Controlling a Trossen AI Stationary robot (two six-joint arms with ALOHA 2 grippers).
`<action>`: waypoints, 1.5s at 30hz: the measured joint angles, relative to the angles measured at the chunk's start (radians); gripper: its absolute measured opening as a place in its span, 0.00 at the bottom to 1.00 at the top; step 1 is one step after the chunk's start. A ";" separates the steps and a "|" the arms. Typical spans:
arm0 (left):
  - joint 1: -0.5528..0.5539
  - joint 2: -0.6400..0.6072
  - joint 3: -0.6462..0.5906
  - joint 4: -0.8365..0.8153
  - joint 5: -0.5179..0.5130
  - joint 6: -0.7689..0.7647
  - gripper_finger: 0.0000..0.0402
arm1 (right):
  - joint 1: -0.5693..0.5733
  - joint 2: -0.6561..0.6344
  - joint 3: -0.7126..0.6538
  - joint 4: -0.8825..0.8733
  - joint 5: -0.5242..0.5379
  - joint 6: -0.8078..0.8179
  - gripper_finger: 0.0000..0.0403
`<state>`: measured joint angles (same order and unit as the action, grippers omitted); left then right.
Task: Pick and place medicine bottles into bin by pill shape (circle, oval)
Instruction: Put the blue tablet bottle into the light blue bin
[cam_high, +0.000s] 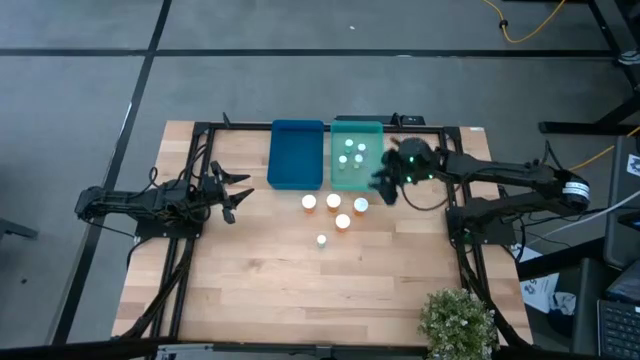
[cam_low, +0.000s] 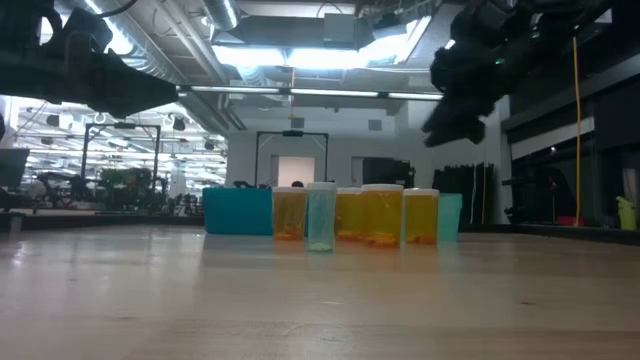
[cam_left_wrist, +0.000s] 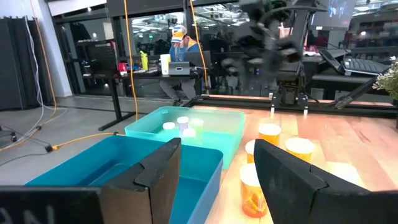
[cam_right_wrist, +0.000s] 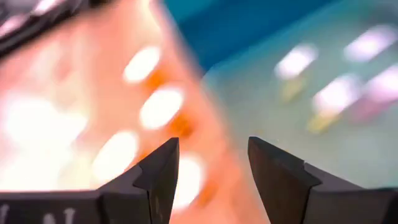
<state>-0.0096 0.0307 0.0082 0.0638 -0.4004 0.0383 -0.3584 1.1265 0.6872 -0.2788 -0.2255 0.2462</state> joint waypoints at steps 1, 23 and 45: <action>0.000 0.000 0.000 0.000 0.000 0.000 0.48 | 0.025 -0.001 0.000 -0.036 -0.028 0.009 0.48; 0.000 0.000 0.000 0.000 -0.002 -0.002 0.48 | 0.549 0.005 -0.185 0.202 0.123 0.115 0.48; 0.000 0.000 0.000 0.000 -0.003 0.208 0.48 | 0.688 0.507 0.130 0.291 0.373 0.070 0.48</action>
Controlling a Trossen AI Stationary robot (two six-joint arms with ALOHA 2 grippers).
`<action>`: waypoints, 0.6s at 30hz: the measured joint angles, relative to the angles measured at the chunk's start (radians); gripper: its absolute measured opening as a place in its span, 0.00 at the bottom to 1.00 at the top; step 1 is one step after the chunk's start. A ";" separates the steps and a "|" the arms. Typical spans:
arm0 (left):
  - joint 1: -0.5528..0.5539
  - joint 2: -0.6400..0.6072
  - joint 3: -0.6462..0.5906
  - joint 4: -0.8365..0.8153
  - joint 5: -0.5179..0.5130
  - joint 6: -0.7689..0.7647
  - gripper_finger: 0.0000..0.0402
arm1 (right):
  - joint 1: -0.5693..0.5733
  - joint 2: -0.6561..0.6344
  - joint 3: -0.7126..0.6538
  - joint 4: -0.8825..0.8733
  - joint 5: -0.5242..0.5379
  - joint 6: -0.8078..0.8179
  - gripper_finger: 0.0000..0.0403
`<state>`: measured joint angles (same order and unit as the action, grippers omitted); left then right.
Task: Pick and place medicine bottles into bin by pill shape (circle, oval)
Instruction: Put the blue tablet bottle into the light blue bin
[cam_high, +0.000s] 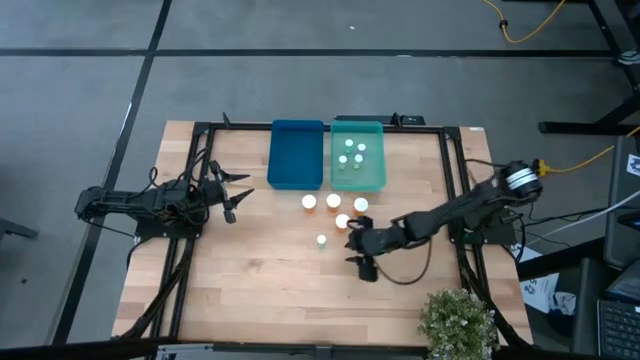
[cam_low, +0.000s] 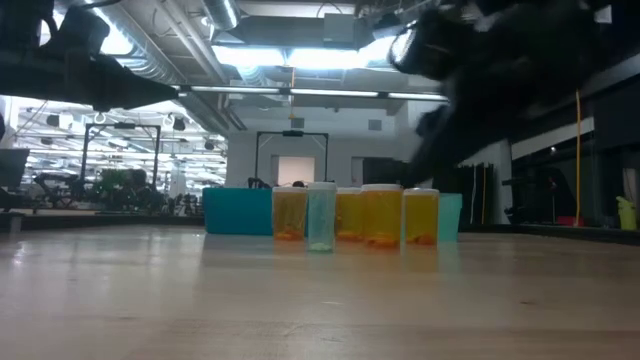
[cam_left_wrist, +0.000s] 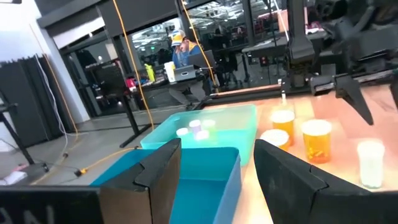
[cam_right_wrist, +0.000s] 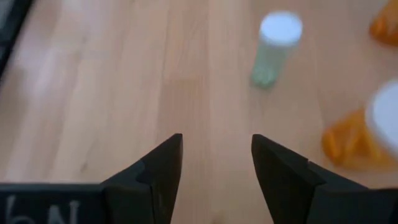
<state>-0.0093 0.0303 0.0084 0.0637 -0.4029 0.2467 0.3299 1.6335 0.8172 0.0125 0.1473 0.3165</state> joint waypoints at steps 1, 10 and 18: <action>0.000 0.000 0.000 0.000 0.000 0.007 0.48 | 0.000 0.028 0.030 -0.001 0.022 -0.013 0.48; 0.000 0.000 0.000 0.000 0.000 0.026 0.48 | -0.007 0.199 0.259 -0.073 0.176 -0.082 0.48; 0.000 0.000 0.000 0.000 0.000 0.026 0.48 | -0.037 0.227 0.309 -0.096 0.176 0.042 0.48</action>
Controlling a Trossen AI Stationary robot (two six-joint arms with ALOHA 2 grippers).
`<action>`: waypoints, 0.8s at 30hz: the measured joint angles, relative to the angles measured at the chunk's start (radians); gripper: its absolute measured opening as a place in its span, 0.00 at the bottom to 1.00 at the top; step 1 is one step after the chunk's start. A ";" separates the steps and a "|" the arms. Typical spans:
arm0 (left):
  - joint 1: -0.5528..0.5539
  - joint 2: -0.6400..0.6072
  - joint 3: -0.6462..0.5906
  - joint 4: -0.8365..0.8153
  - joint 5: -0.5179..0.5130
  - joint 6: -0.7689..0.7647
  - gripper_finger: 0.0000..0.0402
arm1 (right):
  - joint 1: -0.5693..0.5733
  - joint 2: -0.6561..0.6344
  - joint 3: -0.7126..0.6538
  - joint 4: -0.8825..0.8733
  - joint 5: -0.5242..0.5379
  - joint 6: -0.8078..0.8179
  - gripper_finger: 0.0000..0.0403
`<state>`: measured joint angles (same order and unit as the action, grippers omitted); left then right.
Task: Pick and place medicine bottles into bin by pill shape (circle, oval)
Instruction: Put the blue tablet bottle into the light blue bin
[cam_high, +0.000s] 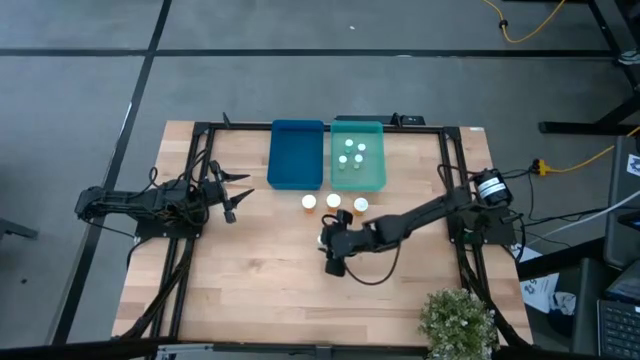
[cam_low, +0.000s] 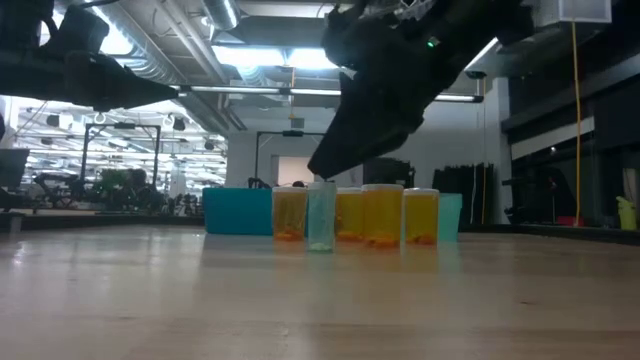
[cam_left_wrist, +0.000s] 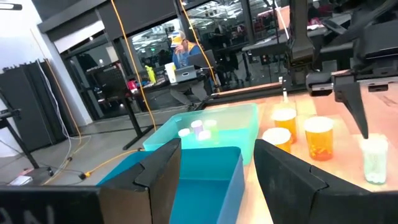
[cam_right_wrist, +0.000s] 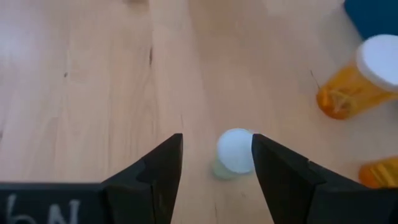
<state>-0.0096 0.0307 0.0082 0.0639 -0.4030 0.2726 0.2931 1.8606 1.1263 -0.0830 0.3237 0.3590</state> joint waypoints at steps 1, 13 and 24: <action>0.000 0.000 0.000 0.000 0.000 0.000 0.48 | -0.003 0.000 0.000 -0.001 0.000 0.004 0.48; 0.000 0.000 0.000 0.000 0.000 0.000 0.48 | -0.009 0.003 0.000 -0.016 0.000 0.006 0.48; 0.000 0.000 0.000 0.000 0.000 0.000 0.48 | -0.012 0.003 0.000 -0.040 0.034 0.003 0.48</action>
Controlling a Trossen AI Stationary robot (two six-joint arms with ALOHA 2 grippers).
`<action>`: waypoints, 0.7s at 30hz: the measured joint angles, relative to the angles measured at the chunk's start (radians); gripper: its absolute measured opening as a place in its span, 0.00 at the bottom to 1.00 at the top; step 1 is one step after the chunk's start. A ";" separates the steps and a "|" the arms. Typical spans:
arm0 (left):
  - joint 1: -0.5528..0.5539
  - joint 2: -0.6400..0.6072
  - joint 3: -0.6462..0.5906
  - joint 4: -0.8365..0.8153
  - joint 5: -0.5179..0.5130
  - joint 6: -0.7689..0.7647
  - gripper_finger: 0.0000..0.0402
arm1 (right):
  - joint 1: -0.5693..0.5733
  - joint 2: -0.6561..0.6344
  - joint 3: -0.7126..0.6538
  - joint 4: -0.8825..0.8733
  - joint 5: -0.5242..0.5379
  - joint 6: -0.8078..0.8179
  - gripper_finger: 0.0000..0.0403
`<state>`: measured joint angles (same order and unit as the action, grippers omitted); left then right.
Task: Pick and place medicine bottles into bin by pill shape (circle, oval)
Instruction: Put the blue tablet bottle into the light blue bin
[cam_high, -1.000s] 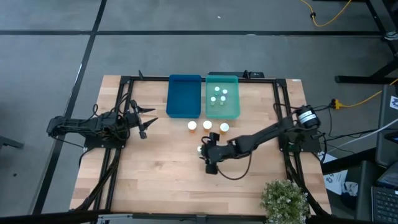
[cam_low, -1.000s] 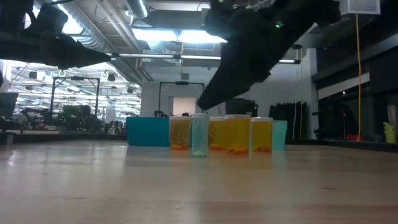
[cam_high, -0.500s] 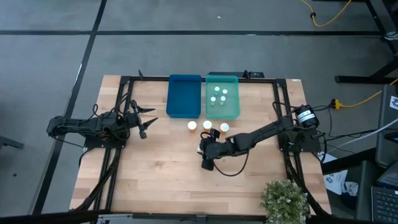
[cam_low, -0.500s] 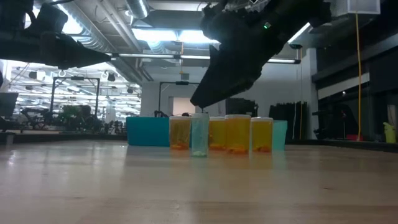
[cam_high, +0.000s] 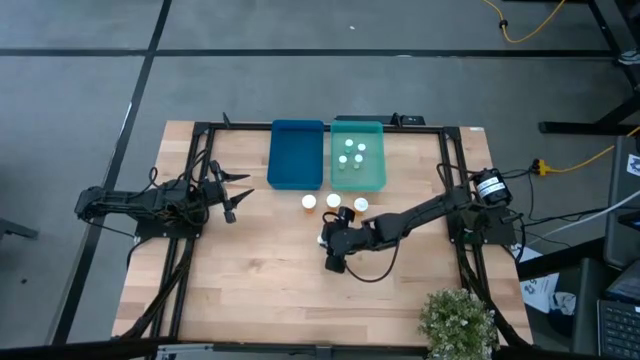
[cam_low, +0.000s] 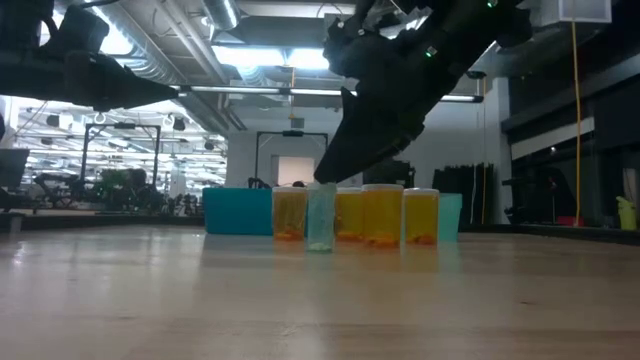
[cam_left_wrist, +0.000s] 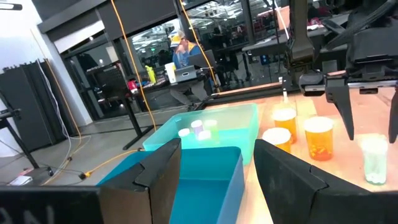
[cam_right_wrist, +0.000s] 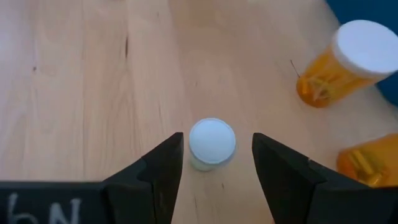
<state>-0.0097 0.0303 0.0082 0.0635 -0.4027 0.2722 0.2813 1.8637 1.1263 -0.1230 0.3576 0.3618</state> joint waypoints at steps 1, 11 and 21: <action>0.000 0.000 0.000 0.000 0.000 0.000 0.48 | 0.000 0.000 0.000 -0.001 -0.001 0.000 0.48; 0.000 0.000 0.000 0.000 0.000 0.000 0.48 | 0.000 0.020 -0.001 -0.001 -0.013 0.004 0.48; 0.000 0.000 0.000 0.000 0.000 0.000 0.48 | -0.012 0.057 0.000 0.073 -0.011 -0.001 0.48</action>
<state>-0.0097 0.0307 0.0082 0.0639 -0.4030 0.2722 0.2693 1.9205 1.1259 -0.0499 0.3467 0.3607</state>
